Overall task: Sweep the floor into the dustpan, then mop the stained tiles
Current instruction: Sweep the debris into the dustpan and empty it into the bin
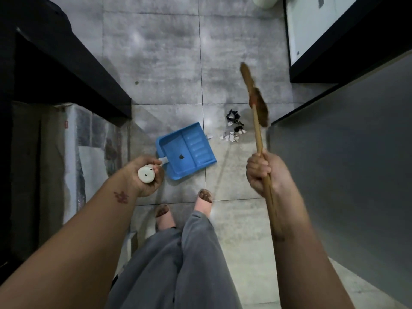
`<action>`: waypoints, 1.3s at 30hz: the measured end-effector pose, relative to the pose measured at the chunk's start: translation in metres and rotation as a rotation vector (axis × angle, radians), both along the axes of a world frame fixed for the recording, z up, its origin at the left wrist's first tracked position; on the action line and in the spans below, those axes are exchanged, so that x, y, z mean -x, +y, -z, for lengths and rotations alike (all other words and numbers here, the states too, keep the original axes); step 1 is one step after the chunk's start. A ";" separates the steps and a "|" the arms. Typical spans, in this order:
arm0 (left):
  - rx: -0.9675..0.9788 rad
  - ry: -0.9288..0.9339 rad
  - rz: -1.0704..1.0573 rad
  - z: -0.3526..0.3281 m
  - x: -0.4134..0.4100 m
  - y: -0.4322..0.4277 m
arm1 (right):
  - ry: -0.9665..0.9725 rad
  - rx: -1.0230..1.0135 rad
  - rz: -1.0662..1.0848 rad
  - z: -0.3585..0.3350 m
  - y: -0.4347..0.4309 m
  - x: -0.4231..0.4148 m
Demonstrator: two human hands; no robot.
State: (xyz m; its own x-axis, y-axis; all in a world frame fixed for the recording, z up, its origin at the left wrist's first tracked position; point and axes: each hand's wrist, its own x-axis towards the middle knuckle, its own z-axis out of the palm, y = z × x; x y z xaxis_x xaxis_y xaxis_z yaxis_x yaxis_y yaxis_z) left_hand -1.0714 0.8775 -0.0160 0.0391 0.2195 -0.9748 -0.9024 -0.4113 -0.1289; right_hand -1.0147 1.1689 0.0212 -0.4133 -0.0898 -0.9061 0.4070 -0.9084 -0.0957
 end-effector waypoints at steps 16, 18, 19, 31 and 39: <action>-0.039 -0.054 -0.153 0.011 0.003 0.008 | -0.304 -0.167 -0.553 0.025 -0.028 -0.041; -0.055 -0.062 -0.151 0.011 -0.001 0.008 | -0.263 -0.163 -0.518 0.009 -0.022 -0.052; -0.062 -0.067 -0.150 0.011 -0.003 0.008 | -0.249 -0.164 -0.498 0.006 -0.017 -0.052; -0.049 -0.032 -0.112 0.007 -0.026 0.004 | -0.159 0.184 -0.044 0.056 -0.023 -0.029; -0.036 -0.014 -0.106 0.005 -0.024 -0.008 | -0.146 0.179 -0.144 -0.003 -0.062 -0.086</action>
State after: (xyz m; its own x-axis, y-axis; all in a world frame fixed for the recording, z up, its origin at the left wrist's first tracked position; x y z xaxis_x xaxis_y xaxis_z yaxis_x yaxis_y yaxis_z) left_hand -1.0474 0.8690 -0.0205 0.0277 0.2577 -0.9658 -0.8519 -0.4994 -0.1577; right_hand -0.9286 1.1066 0.0242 -0.2508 -0.3020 -0.9197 0.5309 -0.8374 0.1302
